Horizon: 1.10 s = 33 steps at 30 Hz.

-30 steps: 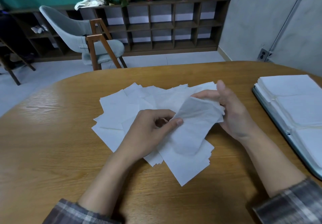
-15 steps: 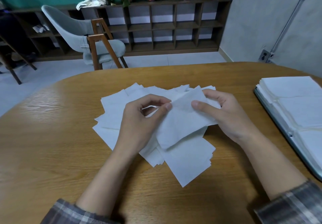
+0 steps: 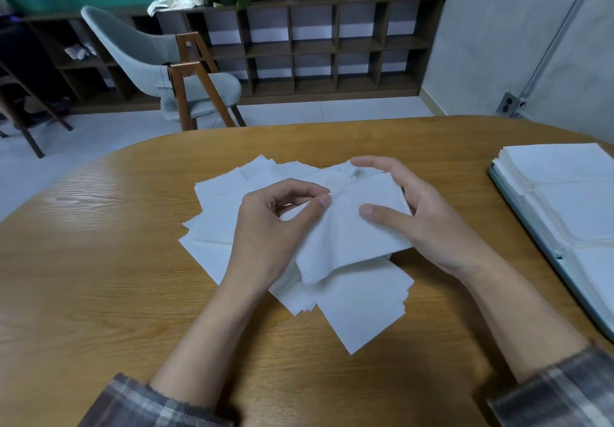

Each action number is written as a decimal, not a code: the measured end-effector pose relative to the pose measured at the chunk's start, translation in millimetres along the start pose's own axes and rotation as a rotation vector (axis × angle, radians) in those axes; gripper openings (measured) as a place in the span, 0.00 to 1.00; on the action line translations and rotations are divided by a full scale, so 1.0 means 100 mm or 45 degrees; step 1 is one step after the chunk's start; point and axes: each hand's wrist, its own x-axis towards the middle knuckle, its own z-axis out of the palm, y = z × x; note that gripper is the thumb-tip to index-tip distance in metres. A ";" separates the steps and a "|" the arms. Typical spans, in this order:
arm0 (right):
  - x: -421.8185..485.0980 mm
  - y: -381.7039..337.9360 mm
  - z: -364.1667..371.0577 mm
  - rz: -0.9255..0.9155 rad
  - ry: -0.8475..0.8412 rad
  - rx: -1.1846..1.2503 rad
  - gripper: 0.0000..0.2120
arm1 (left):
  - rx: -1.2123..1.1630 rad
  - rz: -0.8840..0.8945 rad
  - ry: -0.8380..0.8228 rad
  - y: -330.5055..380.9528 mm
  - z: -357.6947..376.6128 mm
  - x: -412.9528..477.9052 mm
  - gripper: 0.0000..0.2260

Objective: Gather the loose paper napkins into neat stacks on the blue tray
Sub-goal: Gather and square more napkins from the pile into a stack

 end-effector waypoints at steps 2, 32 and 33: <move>0.00 0.00 0.00 -0.012 0.009 -0.028 0.25 | 0.003 0.009 -0.003 0.01 0.01 0.00 0.02; 0.11 0.23 -0.06 -0.029 0.542 -0.291 0.17 | 0.738 0.098 -0.895 -0.17 0.00 -0.06 0.13; 0.11 0.24 -0.06 -0.041 0.529 -0.278 0.17 | 0.708 0.046 -0.926 -0.17 0.00 -0.05 0.15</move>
